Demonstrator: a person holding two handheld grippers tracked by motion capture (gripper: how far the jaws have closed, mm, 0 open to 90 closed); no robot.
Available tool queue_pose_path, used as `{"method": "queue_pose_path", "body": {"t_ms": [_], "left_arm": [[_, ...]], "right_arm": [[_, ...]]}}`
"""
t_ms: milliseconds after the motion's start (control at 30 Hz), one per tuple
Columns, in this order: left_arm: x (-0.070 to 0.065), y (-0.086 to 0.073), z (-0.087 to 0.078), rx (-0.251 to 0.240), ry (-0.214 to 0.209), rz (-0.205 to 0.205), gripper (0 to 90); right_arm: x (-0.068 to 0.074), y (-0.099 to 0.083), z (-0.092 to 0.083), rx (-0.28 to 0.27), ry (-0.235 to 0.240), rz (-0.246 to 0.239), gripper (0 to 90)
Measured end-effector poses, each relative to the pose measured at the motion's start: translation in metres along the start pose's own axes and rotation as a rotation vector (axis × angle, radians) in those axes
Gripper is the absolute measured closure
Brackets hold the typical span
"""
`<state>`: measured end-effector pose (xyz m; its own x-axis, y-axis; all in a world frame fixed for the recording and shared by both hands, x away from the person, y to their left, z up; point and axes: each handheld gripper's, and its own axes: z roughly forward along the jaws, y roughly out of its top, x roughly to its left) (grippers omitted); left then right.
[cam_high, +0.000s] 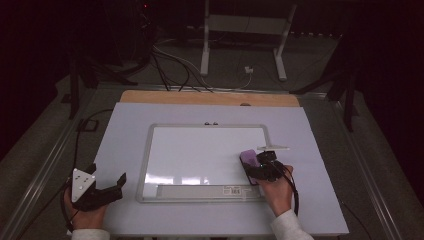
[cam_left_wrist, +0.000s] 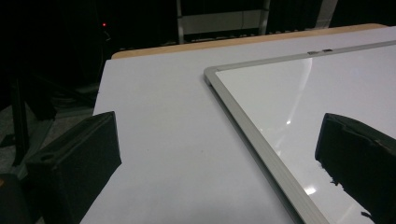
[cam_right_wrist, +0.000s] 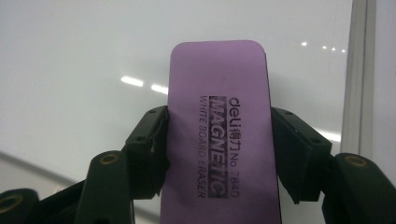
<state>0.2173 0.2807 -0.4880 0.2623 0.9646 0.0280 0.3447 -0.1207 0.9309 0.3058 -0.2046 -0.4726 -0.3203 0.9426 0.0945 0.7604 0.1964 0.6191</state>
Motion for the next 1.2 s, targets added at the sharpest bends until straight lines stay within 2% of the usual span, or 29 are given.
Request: {"method": "queue_pose_path", "body": {"t_ms": [233,467,567,667,733,833,967,1100,1200], "left_arm": [[-0.001,0.000,0.000,0.000,0.000,0.003,0.9],[-0.001,0.000,0.000,0.001,0.000,0.003,0.9],[-0.001,0.000,0.000,0.001,0.000,0.002,0.8],[-0.001,0.000,0.000,0.001,0.000,0.002,0.9],[-0.001,0.000,0.001,0.002,-0.001,0.003,0.9],[-0.001,0.000,0.000,0.001,-0.001,0.003,0.9],[-0.002,0.000,0.000,0.002,-0.003,0.006,0.9],[-0.002,0.000,0.000,0.000,-0.002,0.004,0.9],[-0.001,0.000,0.001,0.004,-0.002,0.004,0.8]], "right_arm": [[-0.004,-0.014,-0.007,0.023,-0.002,0.019,40.9],[-0.007,-0.022,-0.003,0.042,0.009,0.022,40.2],[-0.008,-0.021,-0.005,0.036,0.015,0.027,33.8],[-0.006,-0.020,-0.012,0.004,-0.001,0.001,29.1],[-0.003,-0.019,-0.020,-0.028,-0.005,-0.033,28.6],[0.003,-0.019,-0.029,-0.042,-0.016,-0.085,28.8],[0.007,-0.022,-0.029,-0.013,0.006,-0.128,32.0],[0.005,-0.025,-0.019,0.031,0.007,-0.122,32.4],[0.001,-0.025,-0.019,0.031,0.016,-0.111,32.5]]}}
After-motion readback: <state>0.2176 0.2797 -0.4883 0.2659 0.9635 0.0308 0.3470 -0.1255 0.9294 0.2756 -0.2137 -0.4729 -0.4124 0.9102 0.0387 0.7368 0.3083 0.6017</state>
